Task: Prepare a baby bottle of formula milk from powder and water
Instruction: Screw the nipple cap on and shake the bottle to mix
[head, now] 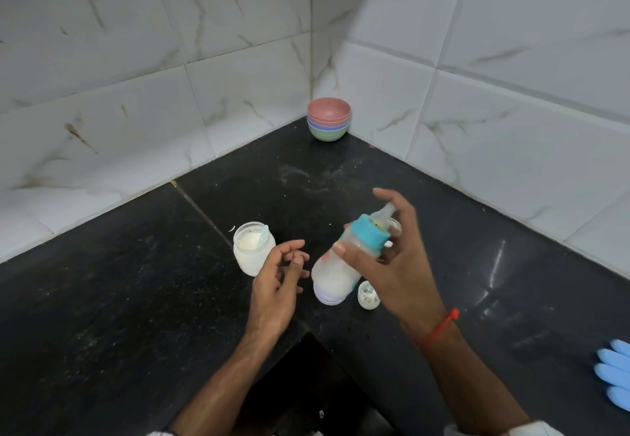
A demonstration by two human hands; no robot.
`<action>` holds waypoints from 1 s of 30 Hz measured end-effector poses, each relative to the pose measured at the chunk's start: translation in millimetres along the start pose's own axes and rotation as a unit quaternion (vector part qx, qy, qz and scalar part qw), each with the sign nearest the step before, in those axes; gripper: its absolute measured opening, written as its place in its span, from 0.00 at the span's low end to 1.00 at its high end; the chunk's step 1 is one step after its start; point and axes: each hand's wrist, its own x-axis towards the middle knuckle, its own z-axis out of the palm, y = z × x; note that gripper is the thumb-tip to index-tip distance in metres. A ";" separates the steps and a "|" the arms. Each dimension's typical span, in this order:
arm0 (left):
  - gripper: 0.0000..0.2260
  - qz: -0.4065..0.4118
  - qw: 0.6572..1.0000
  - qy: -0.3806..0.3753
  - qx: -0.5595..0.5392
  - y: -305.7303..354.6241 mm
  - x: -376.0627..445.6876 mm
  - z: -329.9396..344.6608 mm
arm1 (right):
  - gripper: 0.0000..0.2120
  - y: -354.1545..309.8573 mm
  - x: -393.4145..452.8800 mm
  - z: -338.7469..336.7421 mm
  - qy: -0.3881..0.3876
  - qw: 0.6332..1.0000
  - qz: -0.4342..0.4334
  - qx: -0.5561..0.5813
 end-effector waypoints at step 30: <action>0.11 0.011 1.000 -0.011 0.005 3.6 2.2 4.2 | 0.40 7.3 4.0 7.9 0.054 0.980 -0.123 -0.150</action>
